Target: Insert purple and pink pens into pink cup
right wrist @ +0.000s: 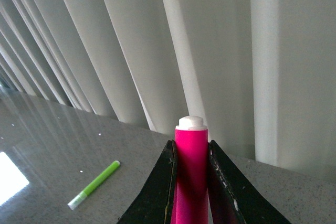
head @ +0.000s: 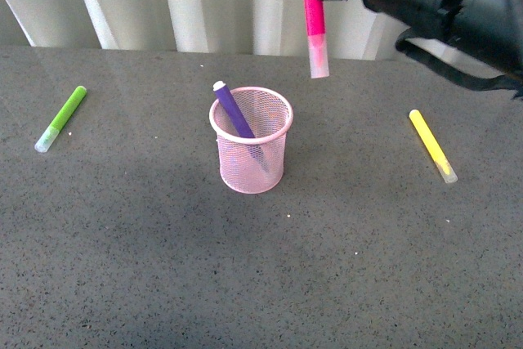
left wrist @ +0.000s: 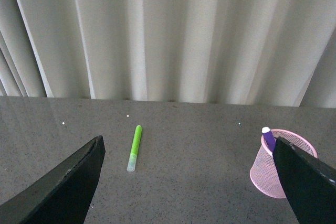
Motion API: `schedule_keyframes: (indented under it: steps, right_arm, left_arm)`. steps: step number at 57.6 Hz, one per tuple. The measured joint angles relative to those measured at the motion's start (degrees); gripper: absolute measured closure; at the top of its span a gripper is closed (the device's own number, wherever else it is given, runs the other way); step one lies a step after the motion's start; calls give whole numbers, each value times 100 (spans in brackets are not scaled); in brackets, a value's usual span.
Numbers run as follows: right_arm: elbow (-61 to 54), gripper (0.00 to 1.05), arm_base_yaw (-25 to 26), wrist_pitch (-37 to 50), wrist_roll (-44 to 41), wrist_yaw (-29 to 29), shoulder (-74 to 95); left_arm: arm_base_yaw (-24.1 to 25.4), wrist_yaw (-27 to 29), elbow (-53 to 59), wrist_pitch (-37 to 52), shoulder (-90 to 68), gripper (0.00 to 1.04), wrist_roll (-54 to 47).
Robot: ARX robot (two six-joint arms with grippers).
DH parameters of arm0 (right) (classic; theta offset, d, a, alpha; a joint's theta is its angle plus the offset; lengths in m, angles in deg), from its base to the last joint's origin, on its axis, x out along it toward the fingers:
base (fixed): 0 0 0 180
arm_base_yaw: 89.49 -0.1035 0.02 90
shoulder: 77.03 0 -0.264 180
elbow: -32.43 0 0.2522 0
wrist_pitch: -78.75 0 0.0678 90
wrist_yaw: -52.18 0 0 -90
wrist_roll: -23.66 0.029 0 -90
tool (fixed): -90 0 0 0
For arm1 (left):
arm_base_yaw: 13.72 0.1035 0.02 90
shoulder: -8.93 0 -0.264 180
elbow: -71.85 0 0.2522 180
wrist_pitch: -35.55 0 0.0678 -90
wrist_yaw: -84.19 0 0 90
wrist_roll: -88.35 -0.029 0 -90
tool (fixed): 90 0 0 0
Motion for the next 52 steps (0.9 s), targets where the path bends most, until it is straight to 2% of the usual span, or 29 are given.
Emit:
schedule_keyframes:
  steps: [7, 22, 52]
  right_arm:
    - [623, 93, -140, 26, -214, 105, 704]
    - [1622, 93, -262, -584, -603, 101, 1410]
    - [1690, 93, -404, -254, -511, -170, 1779]
  left_arm:
    - [0, 0, 0, 0, 2, 7, 0]
    - [0, 0, 0, 0, 0, 7, 0]
    - [0, 0, 0, 0, 2, 7, 0]
